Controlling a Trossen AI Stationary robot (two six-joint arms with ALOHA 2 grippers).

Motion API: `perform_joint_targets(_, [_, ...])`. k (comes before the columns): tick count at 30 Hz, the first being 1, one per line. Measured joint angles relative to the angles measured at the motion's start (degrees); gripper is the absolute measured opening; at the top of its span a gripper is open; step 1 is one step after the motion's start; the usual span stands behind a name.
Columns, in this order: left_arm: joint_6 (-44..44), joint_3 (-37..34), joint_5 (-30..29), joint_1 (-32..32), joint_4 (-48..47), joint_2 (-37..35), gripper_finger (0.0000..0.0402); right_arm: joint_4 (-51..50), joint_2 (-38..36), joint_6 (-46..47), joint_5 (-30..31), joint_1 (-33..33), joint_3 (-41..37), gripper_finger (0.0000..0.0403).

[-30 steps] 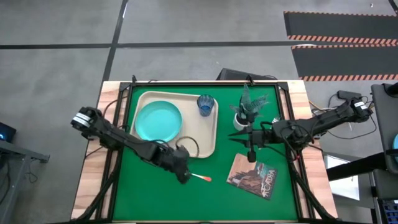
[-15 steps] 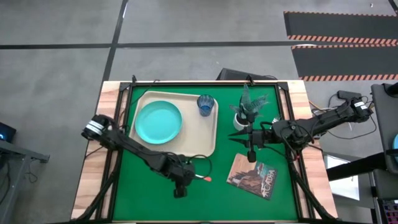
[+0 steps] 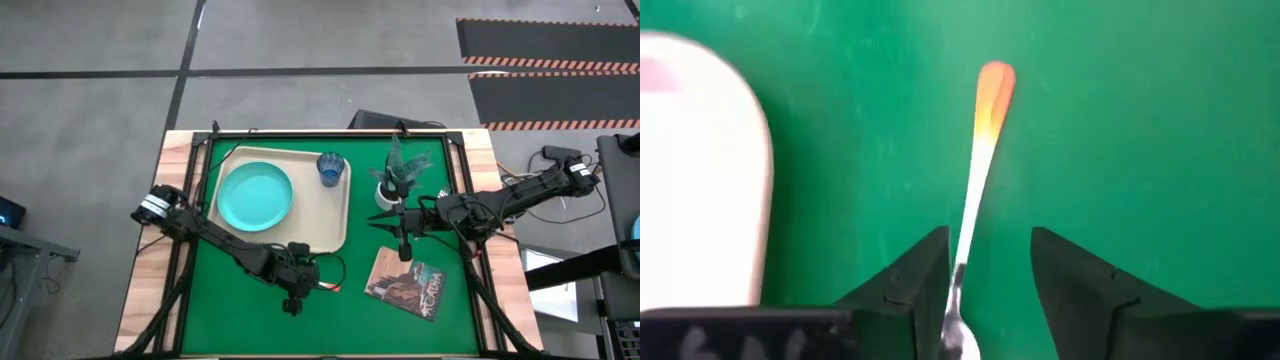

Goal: Pick and place plate/cup/fork/spoon on tray
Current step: Put the orange spoon on the gray serving tray

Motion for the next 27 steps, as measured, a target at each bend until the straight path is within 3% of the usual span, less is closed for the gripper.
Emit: perform_joint_targets(27, [4.18, -1.82, -3.02, 0.47, 4.97, 5.35, 0.013, -1.45, -0.11, -0.77, 0.02, -0.02, 0.0, 0.0043])
